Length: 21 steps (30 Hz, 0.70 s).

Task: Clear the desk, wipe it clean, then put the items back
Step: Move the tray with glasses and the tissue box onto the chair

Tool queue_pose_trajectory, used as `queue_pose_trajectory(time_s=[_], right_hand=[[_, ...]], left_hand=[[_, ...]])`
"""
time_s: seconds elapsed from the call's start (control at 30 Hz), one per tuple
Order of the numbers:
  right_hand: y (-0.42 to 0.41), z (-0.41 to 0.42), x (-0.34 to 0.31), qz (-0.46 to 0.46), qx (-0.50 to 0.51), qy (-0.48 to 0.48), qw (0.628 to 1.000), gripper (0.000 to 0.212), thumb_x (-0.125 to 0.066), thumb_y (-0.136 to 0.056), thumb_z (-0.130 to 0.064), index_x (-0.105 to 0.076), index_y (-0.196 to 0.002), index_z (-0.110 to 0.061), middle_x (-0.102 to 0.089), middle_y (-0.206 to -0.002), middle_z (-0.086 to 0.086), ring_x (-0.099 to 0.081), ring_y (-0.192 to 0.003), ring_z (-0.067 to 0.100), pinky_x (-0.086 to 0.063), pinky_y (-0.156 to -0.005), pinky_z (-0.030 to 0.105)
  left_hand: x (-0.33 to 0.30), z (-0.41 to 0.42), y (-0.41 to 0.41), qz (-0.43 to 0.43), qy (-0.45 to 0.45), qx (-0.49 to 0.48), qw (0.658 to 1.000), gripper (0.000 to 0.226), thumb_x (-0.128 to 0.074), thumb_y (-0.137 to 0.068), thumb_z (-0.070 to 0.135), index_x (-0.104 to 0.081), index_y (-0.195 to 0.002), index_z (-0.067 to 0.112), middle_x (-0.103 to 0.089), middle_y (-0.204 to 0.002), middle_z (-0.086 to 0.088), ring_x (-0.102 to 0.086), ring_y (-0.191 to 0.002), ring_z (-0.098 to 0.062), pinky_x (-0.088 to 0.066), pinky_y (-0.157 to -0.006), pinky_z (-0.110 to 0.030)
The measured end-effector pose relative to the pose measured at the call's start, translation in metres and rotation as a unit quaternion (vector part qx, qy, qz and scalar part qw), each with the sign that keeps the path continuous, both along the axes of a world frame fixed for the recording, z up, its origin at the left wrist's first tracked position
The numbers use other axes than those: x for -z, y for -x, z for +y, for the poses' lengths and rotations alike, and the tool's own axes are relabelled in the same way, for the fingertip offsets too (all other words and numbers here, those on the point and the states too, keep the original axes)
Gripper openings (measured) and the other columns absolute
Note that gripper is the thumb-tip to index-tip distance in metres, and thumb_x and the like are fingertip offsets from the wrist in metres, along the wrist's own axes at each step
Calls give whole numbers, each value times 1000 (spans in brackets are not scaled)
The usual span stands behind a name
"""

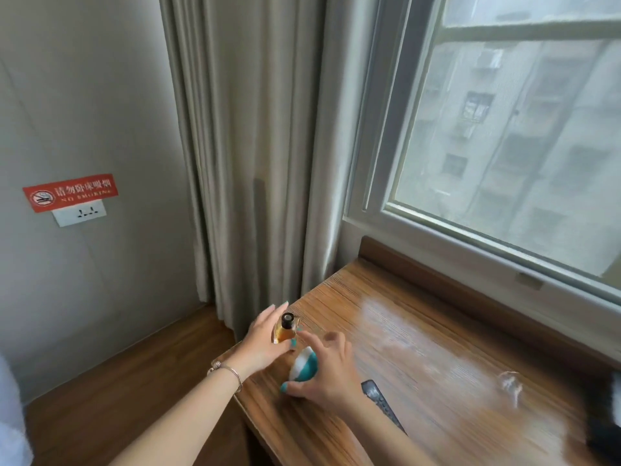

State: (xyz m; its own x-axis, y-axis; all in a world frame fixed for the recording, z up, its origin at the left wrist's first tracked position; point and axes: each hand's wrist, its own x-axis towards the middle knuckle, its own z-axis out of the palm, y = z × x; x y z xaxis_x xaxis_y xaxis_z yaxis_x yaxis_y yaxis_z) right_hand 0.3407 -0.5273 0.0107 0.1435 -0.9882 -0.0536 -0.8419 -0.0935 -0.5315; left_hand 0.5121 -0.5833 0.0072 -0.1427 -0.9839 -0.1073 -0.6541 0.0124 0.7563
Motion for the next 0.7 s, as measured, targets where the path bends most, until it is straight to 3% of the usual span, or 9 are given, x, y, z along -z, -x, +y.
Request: queue_pose_trajectory(time_s=[0.17, 0.27, 0.4, 0.47, 0.57, 0.7], right_hand=[[1, -8, -2, -69, 52, -30, 996, 83, -75, -57, -65, -42, -132, -51, -29, -115, -7, -46, -105, 9, -46, -92, 22], [-1, -9, -4, -102, 113, -38, 988, 72, -79, -61, -57, -52, -127, -43, -34, -114, -7, -48, -101, 8, -40, -87, 14], [-3, -7, -14, -122, 193, -6, 974, 65, -83, -61, -53, -55, -120, -41, -36, -112, -7, -47, -99, 5, -38, -80, 7], [-3, -5, -20, -134, 236, 13, 962, 67, -83, -59, -56, -54, -118, -44, -36, -112, -9, -47, -101, 4, -41, -82, 8], [-1, 5, -26, -143, 293, 55, 944, 65, -84, -56, -58, -53, -113, -48, -36, -111, -12, -48, -102, 5, -46, -87, 11], [10, 38, -36, -135, 366, 96, 916, 62, -86, -62, -47, -56, -116, -42, -37, -110, -14, -44, -97, -2, -40, -75, 1]], left_hand=[[14, -27, -8, 19, 13, 78, 997, 64, -82, -74, 26, -47, -124, 44, -53, -133, 16, -48, -126, -4, -39, -109, -28], [17, -41, -11, 17, 37, 112, 993, 59, -85, -70, 23, -50, -112, 47, -58, -123, 17, -54, -117, -3, -41, -103, -21], [13, -48, -12, 17, 71, 179, 981, 57, -85, -69, 19, -50, -102, 50, -57, -112, 24, -54, -108, 2, -34, -86, 0], [7, -49, -10, 25, 86, 214, 973, 54, -86, -68, 23, -51, -100, 49, -56, -108, 27, -54, -103, 5, -36, -84, 0], [-3, -51, -1, 41, 103, 261, 959, 51, -87, -64, 32, -56, -102, 44, -59, -105, 22, -55, -101, 3, -43, -88, -14], [-18, -41, 27, 89, 104, 313, 940, 50, -89, -60, 33, -59, -99, 40, -62, -99, 22, -55, -95, 10, -38, -79, -7]])
